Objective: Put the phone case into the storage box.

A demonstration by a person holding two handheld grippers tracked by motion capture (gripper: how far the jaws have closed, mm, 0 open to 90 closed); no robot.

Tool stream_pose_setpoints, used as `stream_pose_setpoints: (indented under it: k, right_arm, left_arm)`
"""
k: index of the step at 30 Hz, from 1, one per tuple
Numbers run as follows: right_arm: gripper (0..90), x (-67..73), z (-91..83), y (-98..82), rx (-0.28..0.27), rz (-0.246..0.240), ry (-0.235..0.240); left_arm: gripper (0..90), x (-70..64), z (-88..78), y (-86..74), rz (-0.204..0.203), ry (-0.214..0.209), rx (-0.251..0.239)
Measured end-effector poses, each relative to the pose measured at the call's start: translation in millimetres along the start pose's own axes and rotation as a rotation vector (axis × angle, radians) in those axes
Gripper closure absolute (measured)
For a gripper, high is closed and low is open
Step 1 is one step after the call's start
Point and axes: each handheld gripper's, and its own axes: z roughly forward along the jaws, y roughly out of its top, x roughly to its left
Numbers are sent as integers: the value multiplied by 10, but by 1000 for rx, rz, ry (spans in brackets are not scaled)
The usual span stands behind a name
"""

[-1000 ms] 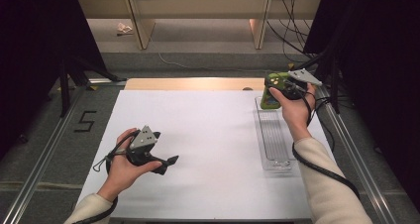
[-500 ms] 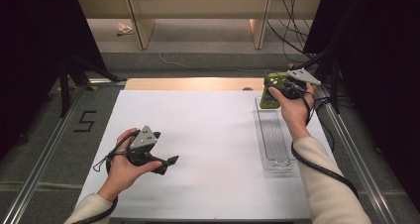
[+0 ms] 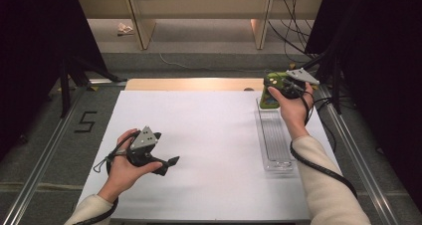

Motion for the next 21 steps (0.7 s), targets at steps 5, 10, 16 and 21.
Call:
stream_pose_setpoints:
  k: [5,10,16,21]
  right_arm:
    - [171,29,46,-14,1,-3,-4]
    - [171,25,69,-35,8,-3,-5]
    - [171,-11,66,-39,16,-4,-11]
    - [171,-22,84,-52,21,-6,-14]
  left_arm:
    - [0,7,-6,-5,-4,0,-2]
    - [0,6,-2,-5,-4,0,-3]
    - [0,2,2,-3,-3,0,-2]
    - [0,2,4,-3,-3,0,-1]
